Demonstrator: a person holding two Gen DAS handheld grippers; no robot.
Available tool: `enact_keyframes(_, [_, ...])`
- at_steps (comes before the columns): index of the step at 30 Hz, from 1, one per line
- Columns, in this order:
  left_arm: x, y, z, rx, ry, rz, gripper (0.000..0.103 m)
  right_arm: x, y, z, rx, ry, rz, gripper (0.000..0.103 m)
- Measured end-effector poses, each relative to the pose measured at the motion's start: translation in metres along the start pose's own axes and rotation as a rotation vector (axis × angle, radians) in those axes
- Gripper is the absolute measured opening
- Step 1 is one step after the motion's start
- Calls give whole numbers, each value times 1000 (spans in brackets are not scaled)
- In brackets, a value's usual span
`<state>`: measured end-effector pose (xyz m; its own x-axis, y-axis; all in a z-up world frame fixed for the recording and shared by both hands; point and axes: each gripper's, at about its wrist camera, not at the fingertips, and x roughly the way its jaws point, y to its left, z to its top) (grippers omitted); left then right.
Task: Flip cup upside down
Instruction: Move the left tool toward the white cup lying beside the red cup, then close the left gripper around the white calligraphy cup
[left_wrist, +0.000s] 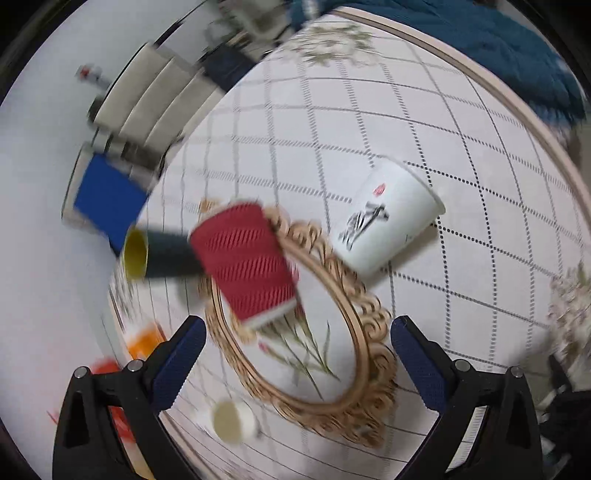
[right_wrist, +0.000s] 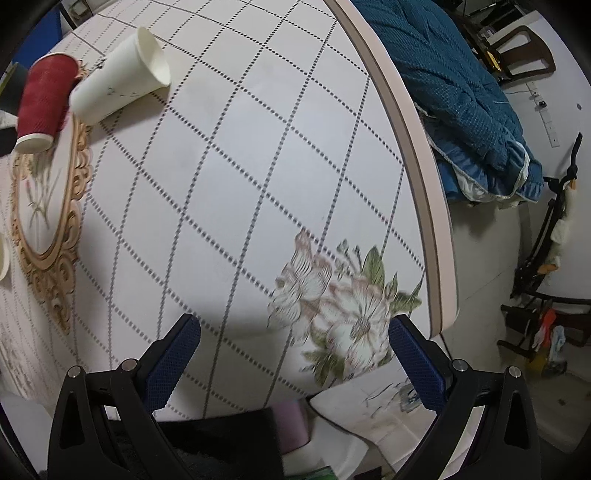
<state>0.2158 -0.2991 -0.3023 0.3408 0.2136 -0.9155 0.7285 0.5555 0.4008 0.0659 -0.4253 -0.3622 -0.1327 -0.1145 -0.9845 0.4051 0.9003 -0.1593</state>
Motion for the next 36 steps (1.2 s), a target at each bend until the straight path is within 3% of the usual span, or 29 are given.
enact_keyframes(8, [21, -19, 37, 233, -20, -3, 103, 8, -3, 33, -2, 6, -20, 103])
enact_keyframes(23, [51, -59, 63, 449, -16, -64, 103, 20, -1, 49, 49, 24, 2, 103])
enact_keyframes(29, [59, -71, 68, 484, -24, -85, 102, 28, -4, 51, 62, 35, 3, 103])
enact_keyframes(36, [66, -78, 73, 494, -12, -109, 66, 33, -10, 54, 71, 45, 4, 103])
